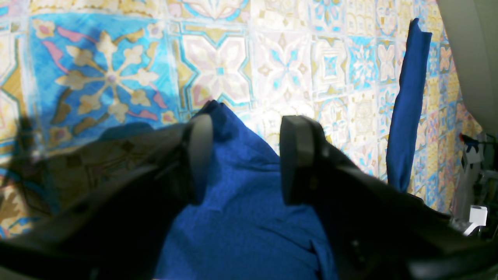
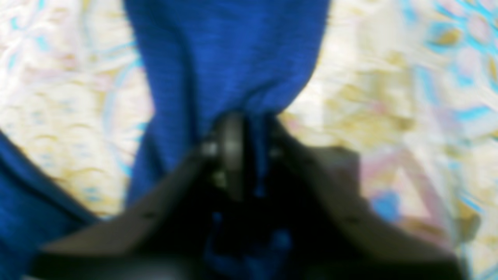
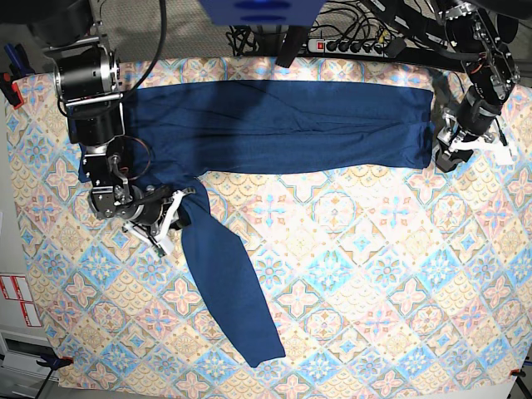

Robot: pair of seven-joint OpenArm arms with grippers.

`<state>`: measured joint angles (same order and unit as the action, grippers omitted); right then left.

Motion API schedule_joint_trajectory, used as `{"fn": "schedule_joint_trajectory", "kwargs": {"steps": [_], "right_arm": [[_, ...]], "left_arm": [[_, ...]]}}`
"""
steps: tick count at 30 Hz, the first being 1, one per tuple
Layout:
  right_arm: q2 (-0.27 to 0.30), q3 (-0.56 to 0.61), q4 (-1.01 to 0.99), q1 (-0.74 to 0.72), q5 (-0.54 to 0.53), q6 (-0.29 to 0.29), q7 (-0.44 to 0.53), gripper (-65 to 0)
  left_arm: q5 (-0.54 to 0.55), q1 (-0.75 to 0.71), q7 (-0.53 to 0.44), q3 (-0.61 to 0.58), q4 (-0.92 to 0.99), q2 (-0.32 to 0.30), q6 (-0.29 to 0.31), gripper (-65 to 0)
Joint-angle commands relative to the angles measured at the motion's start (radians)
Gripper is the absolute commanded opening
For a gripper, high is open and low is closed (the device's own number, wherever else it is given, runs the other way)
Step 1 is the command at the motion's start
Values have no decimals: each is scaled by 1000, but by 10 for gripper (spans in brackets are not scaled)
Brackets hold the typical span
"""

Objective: Fold the T-shirt properly
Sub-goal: 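Pull the sleeve with the right gripper toward the shirt's collar edge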

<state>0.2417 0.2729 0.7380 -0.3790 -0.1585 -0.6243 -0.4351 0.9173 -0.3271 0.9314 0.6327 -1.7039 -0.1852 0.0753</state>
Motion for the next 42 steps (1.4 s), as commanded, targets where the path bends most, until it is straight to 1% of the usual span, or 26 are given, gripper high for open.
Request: {"fn": "schedule_joint_trajectory", "kwargs": {"steps": [1,4,6,8,11,13,16,19,21,23,28,32,35,39,42], "right_arm": [[-9,-2,5,-7,15,-12,-38,-650],[-14,-2,30,-7,15,-12,-37,-645],[-15,-2,82,4,14,-12,-34,-649],[-15,-19,165,33,14,-12,-38,-649],[-15,-79,332,102,14,-12,-49,-649],[-15,-110,447,153,14,-24,-97,-649],[-17,-133,604,228,14,-74,-186,-649],[-17,-131,745,312,7,-74,-218,-649],[-17,-131,820,366,-22,-74,-225,-649],[-17,-131,880,417,-77,-74,-242,-649],[-17,-126,981,513,-211,-74,-275,-649],[-15,-125,1035,592,-284,-74,-275,-649],[-14,-123,1053,639,-296,-74,-310,-649],[-14,-123,1038,657,-298,-74,-397,-648],[-14,-123,1009,654,-298,-74,-483,-647]], "left_arm": [[13,4,-15,5,-18,-13,7,-374],[13,4,-15,5,-18,-13,7,-374],[13,4,-16,5,-17,-13,7,-374],[13,4,-16,5,-17,-13,7,-374],[13,4,-16,5,-15,-13,7,-374],[13,4,-16,5,-15,-13,7,-374],[13,4,-16,5,-15,-13,7,-374],[13,6,-16,5,-14,-13,7,-374],[13,6,-16,5,-14,-13,7,-374],[13,6,-16,5,-14,-13,7,-374],[13,6,-18,5,-14,-13,7,-374],[13,6,-18,5,-14,-13,7,-374],[13,6,-18,5,-14,-13,7,-374],[13,6,-18,5,-14,-13,7,-374],[13,6,-18,5,-14,-13,7,-374]]}}
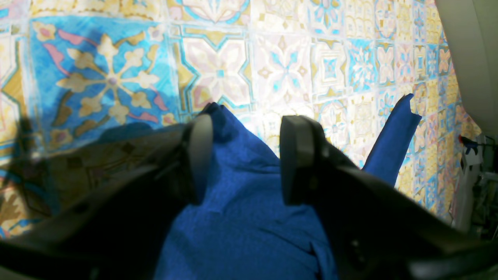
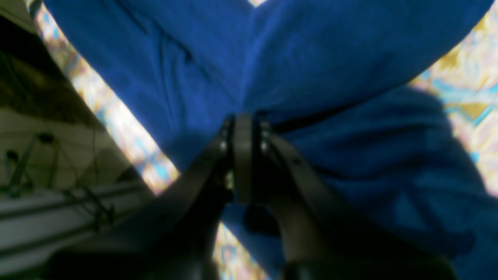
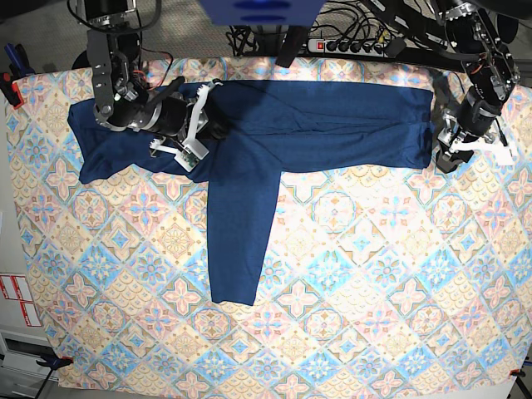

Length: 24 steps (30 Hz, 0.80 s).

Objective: Fold the T-shirt properly
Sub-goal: 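Pull the sleeve with the right gripper toward the shirt's collar edge, then lower the left gripper and grasp the sleeve's cuff end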

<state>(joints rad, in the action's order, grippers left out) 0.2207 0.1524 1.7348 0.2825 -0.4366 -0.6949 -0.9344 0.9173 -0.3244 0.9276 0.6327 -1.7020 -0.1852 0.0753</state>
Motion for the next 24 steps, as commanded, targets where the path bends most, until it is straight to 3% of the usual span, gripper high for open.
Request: {"fn": "schedule_joint_trajectory", "kwargs": {"steps": [1,4,9,12,17,24], "right_arm": [[7,-3,3,-9,-20,-3,-12,-647],[7,-3,-34,-13,-20,-3,-104,-617],[9,-3,-46,-41,-20,-3,-220,-466],[9,-10,-42,-42,-20,-3,-245,-413],[9,-20,-12,-78,-21,-3,-237,-434],[4,-150,90,-118,-21,-3,-208,-449]], "left_arm": [[15,3,-14,5,-16,-13,7,-374],[15,3,-14,5,-16,-13,7,-374],[15,6,-14,5,-16,-13,7,-374],[15,28,-6,5,-17,-13,7,-374],[18,69,-5,-6,-20,-17,7,-374],[12,101,-5,-104,-57,-18,7,-374]]}}
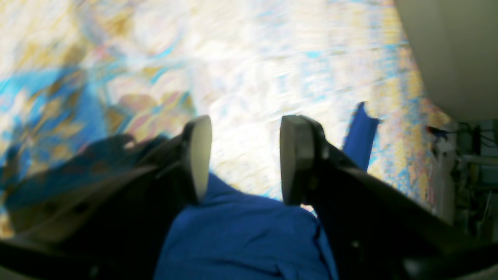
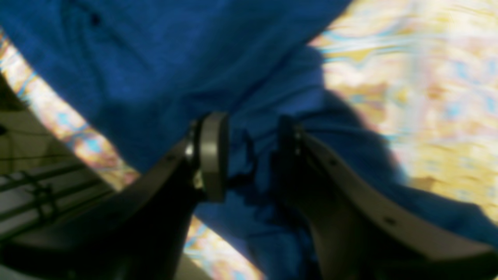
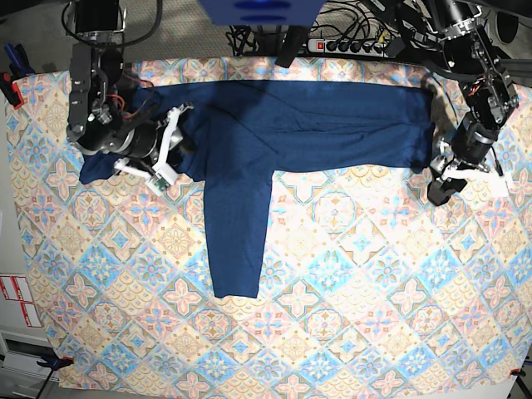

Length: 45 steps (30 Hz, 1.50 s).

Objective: Fold the T-shirt properly
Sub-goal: 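Lower the left gripper and grasp the sleeve's cuff end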

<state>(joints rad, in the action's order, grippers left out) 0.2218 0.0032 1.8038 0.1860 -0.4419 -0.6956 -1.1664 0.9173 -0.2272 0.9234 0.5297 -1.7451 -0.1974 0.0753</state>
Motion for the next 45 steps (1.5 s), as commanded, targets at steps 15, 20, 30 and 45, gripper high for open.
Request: {"fn": "schedule_joint_trajectory", "kwargs": {"steps": [15,20,30,45], "right_arm": [[3,-6,-269,-274,-13,-3,135,-449],[3,-4,-298,-282,-13,-3,177,-449],[3,-10,-275,-274,-15,-3,176,-449],[3,-12,-172,-253,-16,-3,174,-449]], "left_arm": [[-93,203,0,-342,40,49,4,-369],[-191,303,-10,-412,192,117,4,-369],[-298,521,-128,-603,538,206,-1,-369],[-324,598,-247,-756,784,261,-2,-368]]}}
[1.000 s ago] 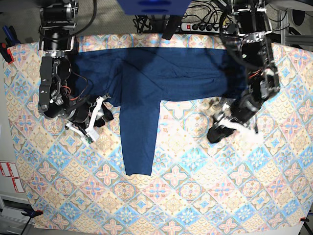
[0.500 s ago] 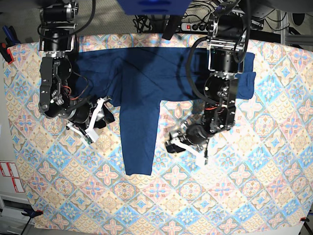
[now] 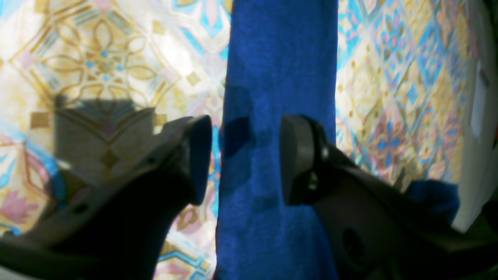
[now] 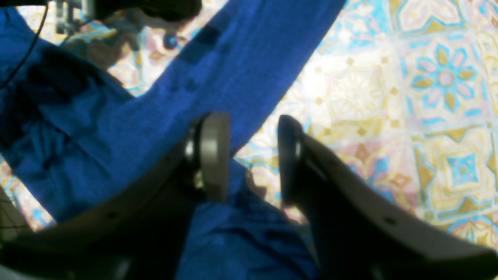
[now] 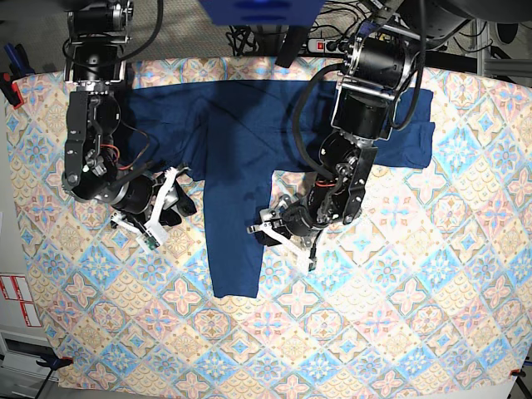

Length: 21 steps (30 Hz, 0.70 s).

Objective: Fold the T-shirt properly
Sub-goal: 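Lower the left gripper and grasp the sleeve's cuff end, then lift the cuff with the left gripper and fold it onto the shirt body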

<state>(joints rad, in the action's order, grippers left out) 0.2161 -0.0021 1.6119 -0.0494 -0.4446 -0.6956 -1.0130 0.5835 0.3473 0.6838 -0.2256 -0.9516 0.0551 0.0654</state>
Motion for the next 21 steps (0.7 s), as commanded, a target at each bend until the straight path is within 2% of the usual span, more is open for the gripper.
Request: {"fn": "schedule_joint_trajectory", "kwargs": {"steps": [1,6,13,18,19,21], "right_arm": [[9,-6,20,-17,-13,-3,21,-449],[9,-6,21,-16,-13,-3,21,-449],[9,-6,21,-16,-13,-3,21,-449],[9,-6,23,-16,-15,-3,21,-449],[9,-6,31,-16,-15,-3,21,-449],[9,-6,52,-16,-15,-3,21,-449]], "left_arm": [[10,26,-8,-13,16,9,7,-368],[13,46,-9,-64,124,10,7,-373],[22,45,-8,-179,130,25,7,-374],[22,45,-5,-203,130,47,11,-376],[22,45,-5,-208,130,48,11,-383],[22,45,-5,-209,130,52,12,-438]]}}
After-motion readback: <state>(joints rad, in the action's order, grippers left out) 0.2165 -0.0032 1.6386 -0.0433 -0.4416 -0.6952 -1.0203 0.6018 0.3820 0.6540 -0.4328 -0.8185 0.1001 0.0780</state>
